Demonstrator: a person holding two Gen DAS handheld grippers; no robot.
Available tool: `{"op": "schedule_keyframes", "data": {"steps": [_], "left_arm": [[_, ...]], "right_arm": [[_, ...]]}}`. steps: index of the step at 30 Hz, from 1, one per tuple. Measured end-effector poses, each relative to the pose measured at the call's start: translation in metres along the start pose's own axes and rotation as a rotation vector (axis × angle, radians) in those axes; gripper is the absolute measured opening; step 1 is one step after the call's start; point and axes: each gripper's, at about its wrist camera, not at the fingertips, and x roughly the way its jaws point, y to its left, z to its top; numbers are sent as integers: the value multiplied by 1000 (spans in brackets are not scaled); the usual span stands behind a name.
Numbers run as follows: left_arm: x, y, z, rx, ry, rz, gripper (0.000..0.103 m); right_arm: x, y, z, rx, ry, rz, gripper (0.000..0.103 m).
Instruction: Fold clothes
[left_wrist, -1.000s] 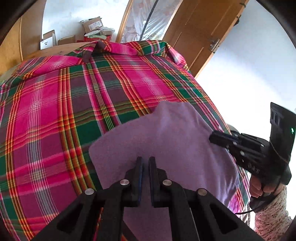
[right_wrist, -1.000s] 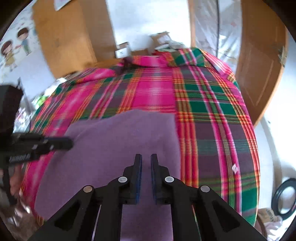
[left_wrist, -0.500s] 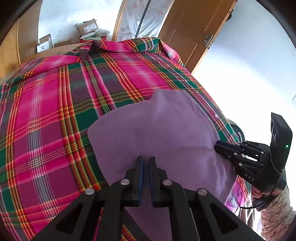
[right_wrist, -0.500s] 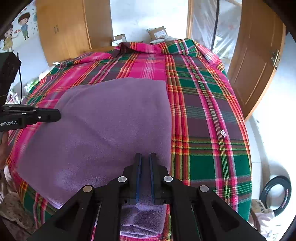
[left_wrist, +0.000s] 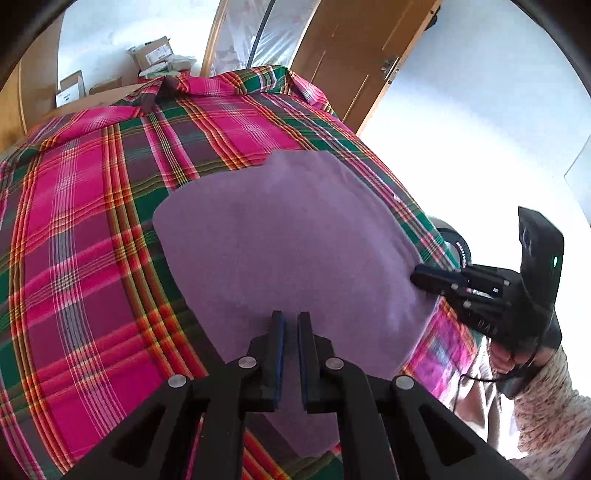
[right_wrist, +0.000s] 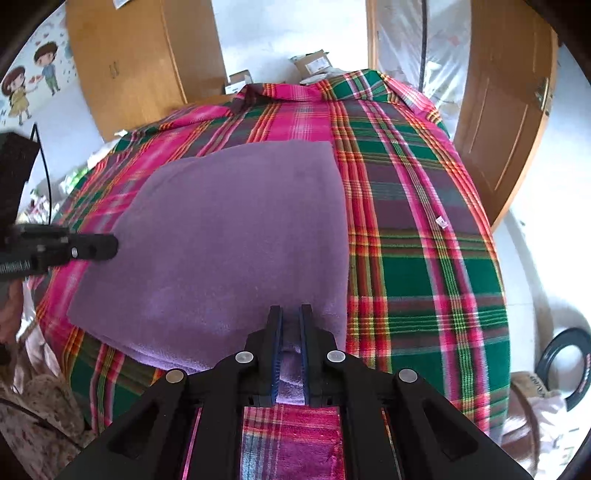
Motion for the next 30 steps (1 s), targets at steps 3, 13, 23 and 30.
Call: {"op": "schedule_keyframes", "data": {"steps": [3,13,23,30], "left_arm": [[1,5,0,-19,-4,-20,7],[-10,-9,-15,29,1,24,7],[-8,-4,-29,14,-6,-1,9],[-12,-3,-31,19,6,14,10]], "right_arm": [[0,2,-4,-7,-23,-12,8],[-16,9,-11,-2,-15,-16,8],[-10,5,-22,6,-3,-2,8],[-15,3,-19,34,14,6,8]]}}
